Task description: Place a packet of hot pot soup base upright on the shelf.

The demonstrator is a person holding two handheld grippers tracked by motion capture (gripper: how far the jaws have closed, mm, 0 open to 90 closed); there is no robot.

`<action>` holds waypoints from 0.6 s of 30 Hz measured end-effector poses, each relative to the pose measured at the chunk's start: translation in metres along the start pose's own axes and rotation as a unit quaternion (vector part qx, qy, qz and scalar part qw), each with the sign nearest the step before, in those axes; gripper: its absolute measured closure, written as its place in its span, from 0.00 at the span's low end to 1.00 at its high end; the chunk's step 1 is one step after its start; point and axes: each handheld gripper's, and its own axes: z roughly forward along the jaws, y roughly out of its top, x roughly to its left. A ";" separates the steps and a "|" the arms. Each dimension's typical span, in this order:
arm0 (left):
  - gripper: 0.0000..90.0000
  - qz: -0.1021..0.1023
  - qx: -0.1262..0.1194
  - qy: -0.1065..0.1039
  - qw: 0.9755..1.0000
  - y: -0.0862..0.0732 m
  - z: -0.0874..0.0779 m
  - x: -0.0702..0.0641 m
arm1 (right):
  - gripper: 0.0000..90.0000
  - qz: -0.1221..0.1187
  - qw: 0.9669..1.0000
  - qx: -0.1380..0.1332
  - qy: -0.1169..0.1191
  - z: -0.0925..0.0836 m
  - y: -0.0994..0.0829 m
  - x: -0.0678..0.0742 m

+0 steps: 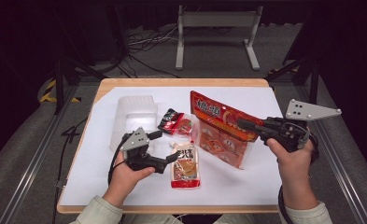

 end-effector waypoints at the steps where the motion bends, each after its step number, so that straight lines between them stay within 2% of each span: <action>1: 0.02 0.009 -0.003 -0.001 1.000 0.001 0.005 0.000 | 1.00 0.000 1.000 0.001 0.001 0.001 0.000 0.001; 2: 0.02 0.014 -0.002 -0.002 1.000 0.003 0.010 0.001 | 1.00 -0.002 1.000 0.003 0.002 0.002 0.000 0.001; 5: 0.03 0.012 -0.007 -0.019 1.000 0.006 0.024 0.001 | 1.00 -0.004 1.000 0.005 0.008 0.006 -0.001 0.003; 6: 0.04 0.011 -0.010 -0.036 0.999 0.007 0.030 0.001 | 1.00 -0.004 1.000 0.006 0.012 0.008 -0.002 0.003; 7: 0.05 0.011 -0.010 -0.036 0.999 0.007 0.030 0.001 | 1.00 -0.003 1.000 0.006 0.014 0.009 -0.002 0.003; 8: 0.05 0.005 -0.018 -0.054 0.998 0.008 0.036 0.001 | 1.00 -0.003 1.000 0.007 0.016 0.009 -0.002 0.003; 14: 0.05 0.004 -0.031 -0.068 0.997 0.010 0.046 0.001 | 1.00 -0.002 1.000 0.004 0.028 0.011 -0.003 0.005; 18: 0.05 0.002 -0.040 -0.090 0.995 0.011 0.054 0.001 | 1.00 -0.006 0.999 0.006 0.037 0.015 -0.003 0.009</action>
